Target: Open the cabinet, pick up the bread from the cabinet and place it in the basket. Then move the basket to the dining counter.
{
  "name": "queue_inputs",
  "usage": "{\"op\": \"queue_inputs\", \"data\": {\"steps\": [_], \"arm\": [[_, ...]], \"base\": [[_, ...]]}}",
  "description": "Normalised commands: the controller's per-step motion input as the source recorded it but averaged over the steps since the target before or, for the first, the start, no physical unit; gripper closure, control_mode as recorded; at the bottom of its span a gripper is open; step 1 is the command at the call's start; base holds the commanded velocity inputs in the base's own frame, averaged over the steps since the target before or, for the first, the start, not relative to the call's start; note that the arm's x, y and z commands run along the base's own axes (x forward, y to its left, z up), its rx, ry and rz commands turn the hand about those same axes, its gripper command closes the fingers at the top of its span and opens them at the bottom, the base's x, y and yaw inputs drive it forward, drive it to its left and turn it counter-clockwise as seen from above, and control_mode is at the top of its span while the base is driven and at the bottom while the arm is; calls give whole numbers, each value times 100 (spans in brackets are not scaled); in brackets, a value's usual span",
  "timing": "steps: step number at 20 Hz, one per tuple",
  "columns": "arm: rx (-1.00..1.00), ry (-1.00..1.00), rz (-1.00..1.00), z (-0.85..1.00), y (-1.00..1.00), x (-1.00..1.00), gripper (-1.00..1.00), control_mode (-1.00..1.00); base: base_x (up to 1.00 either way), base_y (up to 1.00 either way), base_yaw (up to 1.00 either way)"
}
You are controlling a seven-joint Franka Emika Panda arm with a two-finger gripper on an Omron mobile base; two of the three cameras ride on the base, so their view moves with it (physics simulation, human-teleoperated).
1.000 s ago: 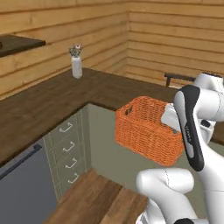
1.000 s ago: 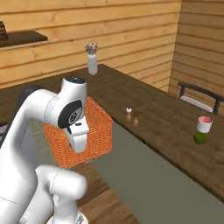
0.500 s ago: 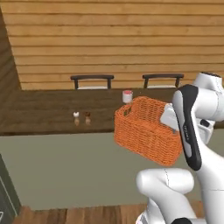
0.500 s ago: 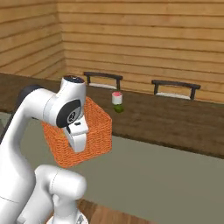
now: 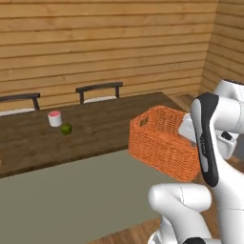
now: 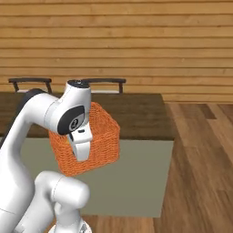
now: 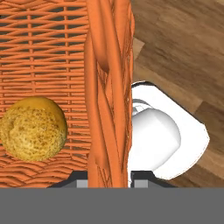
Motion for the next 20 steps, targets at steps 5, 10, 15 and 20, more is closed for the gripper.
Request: {"op": "queue_inputs", "data": {"steps": [5,10,15,20], "arm": [[0,0,0,0,0,0,100,100],[0,0,0,0,0,0,100,100],[0,0,0,0,0,0,100,100],[0,0,0,0,0,0,100,100]], "base": [[43,-83,27],[38,-54,55],[52,0,14],[61,9,0]]}}
